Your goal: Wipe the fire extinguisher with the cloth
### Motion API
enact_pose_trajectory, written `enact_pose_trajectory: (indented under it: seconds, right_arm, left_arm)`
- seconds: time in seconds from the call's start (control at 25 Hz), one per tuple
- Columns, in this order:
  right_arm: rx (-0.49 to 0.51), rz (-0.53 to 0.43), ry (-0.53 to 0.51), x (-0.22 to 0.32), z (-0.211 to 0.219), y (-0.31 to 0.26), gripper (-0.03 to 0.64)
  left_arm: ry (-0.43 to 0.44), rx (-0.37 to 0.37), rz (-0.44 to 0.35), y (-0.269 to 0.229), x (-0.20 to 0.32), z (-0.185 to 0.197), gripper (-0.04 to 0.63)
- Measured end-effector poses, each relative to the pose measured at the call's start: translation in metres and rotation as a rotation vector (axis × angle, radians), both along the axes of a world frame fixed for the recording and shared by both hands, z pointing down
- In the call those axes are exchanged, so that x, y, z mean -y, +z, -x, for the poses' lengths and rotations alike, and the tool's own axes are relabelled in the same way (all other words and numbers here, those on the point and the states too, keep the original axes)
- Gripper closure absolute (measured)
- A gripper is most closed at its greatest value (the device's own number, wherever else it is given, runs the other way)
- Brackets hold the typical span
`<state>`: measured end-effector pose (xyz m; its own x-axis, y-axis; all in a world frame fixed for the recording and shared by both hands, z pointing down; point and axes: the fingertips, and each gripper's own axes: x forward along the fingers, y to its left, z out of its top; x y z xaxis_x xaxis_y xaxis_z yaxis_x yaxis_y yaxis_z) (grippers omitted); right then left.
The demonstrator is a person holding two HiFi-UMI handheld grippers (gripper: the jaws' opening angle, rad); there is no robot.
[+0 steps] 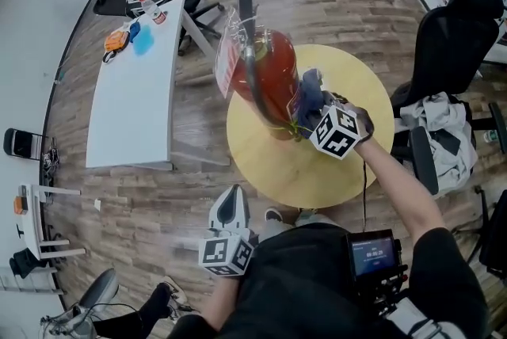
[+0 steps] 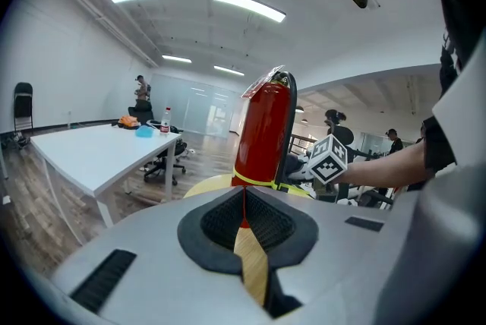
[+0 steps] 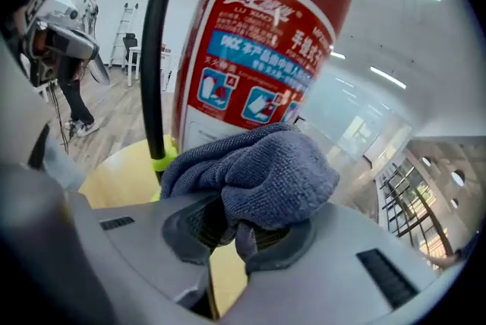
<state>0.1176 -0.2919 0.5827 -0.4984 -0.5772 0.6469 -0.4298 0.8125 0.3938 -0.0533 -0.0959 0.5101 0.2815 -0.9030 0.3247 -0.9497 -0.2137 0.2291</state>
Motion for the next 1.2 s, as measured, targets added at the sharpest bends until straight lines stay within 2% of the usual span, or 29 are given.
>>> enact_pose_trajectory:
  seconds: [0.12, 0.28, 0.36, 0.52, 0.64, 0.72, 0.8, 1.04, 1.2]
  right_arm:
    - [0.059, 0.047, 0.023, -0.011, 0.003, -0.007, 0.548]
    - [0.178, -0.01, 0.065, -0.017, 0.005, -0.076, 0.548]
    - [0.289, -0.062, 0.067, -0.023, 0.009, -0.132, 0.548]
    - [0.569, -0.157, -0.005, -0.053, 0.025, -0.246, 0.548]
    - [0.74, -0.177, -0.05, -0.087, 0.031, -0.299, 0.546]
    - [0.813, -0.165, -0.061, -0.112, 0.029, -0.315, 0.546]
    - [0.849, -0.16, -0.044, -0.138, 0.023, -0.318, 0.546]
    - [0.831, -0.207, 0.013, -0.216, 0.007, -0.28, 0.546]
    - [0.854, -0.18, 0.124, -0.259, -0.006, -0.258, 0.546]
  left_arm:
    - [0.008, -0.004, 0.011, 0.002, -0.002, -0.003, 0.572]
    - [0.053, -0.008, 0.008, 0.0, -0.001, -0.014, 0.572]
    - [0.08, -0.01, 0.001, -0.002, 0.0, -0.021, 0.572]
    - [0.131, -0.017, -0.026, -0.013, -0.003, -0.03, 0.572]
    - [0.155, -0.028, -0.062, -0.029, -0.008, -0.029, 0.572]
    - [0.169, -0.037, -0.085, -0.041, -0.016, -0.027, 0.572]
    - [0.185, -0.046, -0.105, -0.052, -0.028, -0.024, 0.572]
    - [0.187, -0.073, -0.188, -0.084, -0.072, 0.002, 0.572]
    - [0.179, -0.107, -0.2, -0.091, -0.109, 0.015, 0.572]
